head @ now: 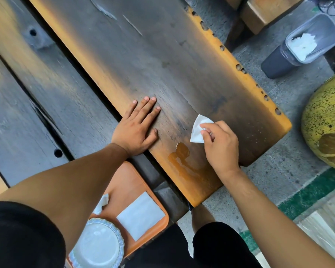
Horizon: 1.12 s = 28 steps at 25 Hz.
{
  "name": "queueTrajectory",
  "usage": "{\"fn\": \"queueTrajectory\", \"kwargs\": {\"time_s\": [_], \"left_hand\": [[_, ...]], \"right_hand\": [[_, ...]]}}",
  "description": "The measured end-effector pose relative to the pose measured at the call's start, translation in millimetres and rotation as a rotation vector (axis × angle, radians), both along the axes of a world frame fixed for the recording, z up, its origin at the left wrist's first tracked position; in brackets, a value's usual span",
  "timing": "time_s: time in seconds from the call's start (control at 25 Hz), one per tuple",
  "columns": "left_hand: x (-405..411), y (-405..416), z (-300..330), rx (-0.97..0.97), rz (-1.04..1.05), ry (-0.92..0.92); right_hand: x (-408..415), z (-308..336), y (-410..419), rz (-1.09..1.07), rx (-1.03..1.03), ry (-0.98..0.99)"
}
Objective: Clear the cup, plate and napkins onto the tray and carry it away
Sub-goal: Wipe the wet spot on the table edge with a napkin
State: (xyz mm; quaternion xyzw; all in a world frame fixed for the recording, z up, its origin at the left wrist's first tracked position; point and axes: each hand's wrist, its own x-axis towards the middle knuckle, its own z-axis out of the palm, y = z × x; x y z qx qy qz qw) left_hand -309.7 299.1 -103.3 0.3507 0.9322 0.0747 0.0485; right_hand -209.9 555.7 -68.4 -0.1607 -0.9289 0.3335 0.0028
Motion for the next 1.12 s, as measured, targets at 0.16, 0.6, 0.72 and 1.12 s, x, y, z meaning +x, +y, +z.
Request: {"fn": "queueTrajectory", "kwargs": {"time_s": [0.16,0.6,0.72,1.12], "left_hand": [[0,-1,-1,-0.005,-0.001,-0.004],[0,-1,-1,0.016,0.007,-0.028],[1,-1,-1,0.018,0.007,-0.028],[1,1,0,0.013,0.014,-0.029]], "right_hand": [[-35,1,-9,0.056,-0.015,-0.036],[-40,13,23,0.433,-0.009,-0.157],[-11,13,30,0.365,-0.027,-0.164],[109,6,-4,0.081,-0.188,-0.134]]}}
